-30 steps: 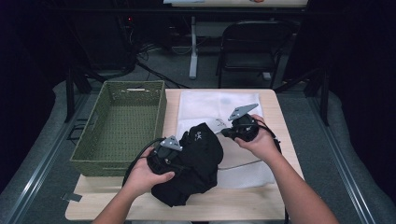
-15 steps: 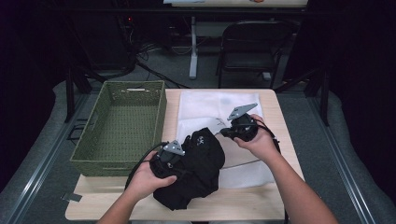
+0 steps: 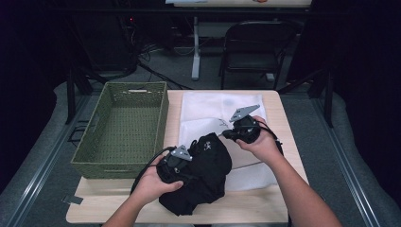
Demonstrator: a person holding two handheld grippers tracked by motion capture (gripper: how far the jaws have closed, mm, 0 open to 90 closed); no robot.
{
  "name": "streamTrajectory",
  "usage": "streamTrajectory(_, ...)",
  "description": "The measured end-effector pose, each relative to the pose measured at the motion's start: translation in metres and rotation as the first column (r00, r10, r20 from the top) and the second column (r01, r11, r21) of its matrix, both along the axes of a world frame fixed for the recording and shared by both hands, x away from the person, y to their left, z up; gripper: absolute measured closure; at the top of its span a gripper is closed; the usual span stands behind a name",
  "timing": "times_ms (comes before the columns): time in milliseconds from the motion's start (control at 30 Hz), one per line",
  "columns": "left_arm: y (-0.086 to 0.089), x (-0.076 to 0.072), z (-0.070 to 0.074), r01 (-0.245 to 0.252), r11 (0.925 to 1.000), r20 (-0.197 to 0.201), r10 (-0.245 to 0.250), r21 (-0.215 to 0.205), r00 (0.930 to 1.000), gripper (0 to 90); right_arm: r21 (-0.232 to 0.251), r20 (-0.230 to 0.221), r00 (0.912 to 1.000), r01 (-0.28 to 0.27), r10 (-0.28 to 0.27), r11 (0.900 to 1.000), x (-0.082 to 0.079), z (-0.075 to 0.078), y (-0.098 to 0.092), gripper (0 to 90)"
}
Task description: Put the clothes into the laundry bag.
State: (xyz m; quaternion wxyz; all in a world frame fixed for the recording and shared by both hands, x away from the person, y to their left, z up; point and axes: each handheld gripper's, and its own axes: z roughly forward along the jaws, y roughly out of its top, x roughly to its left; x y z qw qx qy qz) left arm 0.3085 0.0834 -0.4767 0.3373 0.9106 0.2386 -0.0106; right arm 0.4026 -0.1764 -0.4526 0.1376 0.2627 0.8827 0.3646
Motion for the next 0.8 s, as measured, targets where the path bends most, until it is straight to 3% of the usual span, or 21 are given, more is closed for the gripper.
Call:
streamTrajectory(500,-0.0008,-0.0012,-0.0093,0.007,0.9998,-0.008,-0.007,0.018,0.9999,67.1,0.027,0.028,0.9993,0.024,-0.025,0.999,0.0004,0.0069,-0.0005,89.4)
streamTrajectory(800,-0.0094,-0.0025,-0.0040,0.034,0.9993,-0.005,-0.034,0.018,0.9994,67.3,0.027,0.019,0.9996,0.020,-0.021,0.999,0.0002,0.0057,0.0024,89.4)
